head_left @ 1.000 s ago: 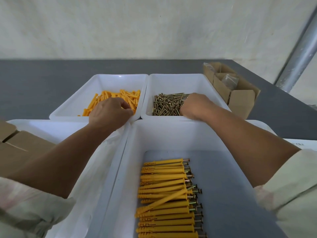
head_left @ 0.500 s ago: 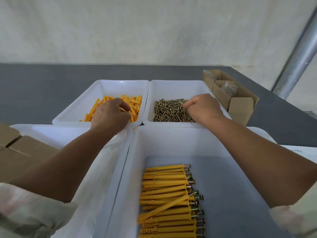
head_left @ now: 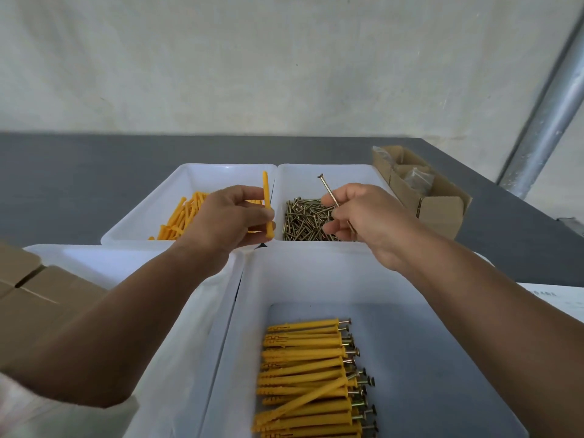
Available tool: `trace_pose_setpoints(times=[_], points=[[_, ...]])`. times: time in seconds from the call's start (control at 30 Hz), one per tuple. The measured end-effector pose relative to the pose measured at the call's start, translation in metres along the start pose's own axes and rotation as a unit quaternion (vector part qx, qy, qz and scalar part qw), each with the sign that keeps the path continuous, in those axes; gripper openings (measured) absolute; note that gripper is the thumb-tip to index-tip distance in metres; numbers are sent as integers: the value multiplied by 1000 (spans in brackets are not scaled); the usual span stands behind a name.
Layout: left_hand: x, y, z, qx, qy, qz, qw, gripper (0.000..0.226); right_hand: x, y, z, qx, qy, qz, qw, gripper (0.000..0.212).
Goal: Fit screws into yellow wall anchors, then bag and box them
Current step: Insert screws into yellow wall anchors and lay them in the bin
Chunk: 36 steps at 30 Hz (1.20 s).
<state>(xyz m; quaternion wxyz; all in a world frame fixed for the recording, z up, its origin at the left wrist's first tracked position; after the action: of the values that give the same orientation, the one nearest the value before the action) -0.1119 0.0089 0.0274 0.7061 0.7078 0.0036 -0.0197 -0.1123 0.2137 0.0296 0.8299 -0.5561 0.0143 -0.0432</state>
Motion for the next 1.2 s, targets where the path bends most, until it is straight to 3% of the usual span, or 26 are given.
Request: trace_pose_setpoints(times=[0.23, 0.37, 0.57, 0.67, 0.83, 1.1, 1.17, 1.2], points=[[4, -8, -13, 48, -19, 64, 997, 48, 11, -8, -3, -61, -43, 34, 997, 14], [2, -9, -12, 106, 4, 86, 991, 61, 22, -16, -11, -136, -85, 40, 986, 20], [2, -11, -12, 76, -25, 84, 993, 17, 28, -22, -18, -147, -53, 85, 984, 55], [2, -11, -14, 84, -25, 89, 992, 13, 29, -22, -18, -143, -31, 115, 982, 67], [4, -8, -17, 112, -16, 94, 989, 11, 27, -21, -17, -137, -10, 131, 982, 48], [4, -8, -15, 159, 24, 105, 981, 70, 25, -22, -15, -157, 21, 143, 977, 33], [3, -8, -14, 160, 25, 104, 981, 60, 25, -22, -15, -148, 28, 141, 978, 28], [2, -7, -13, 157, 25, 101, 982, 45, 25, -22, -15, -147, 32, 139, 979, 24]])
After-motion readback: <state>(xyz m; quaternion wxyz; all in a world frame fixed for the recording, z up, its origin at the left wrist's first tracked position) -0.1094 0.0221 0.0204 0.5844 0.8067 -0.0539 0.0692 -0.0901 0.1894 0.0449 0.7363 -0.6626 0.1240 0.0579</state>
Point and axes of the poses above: each hand's wrist, its own x-axis away from the middle knuckle, its own z-axis out of the back of the hand, y = z × x, the point moved 4 cm from there along -x, towards the middle knuckle, and after that the axes turned 3 degrees about x, right-handed, at the moved point
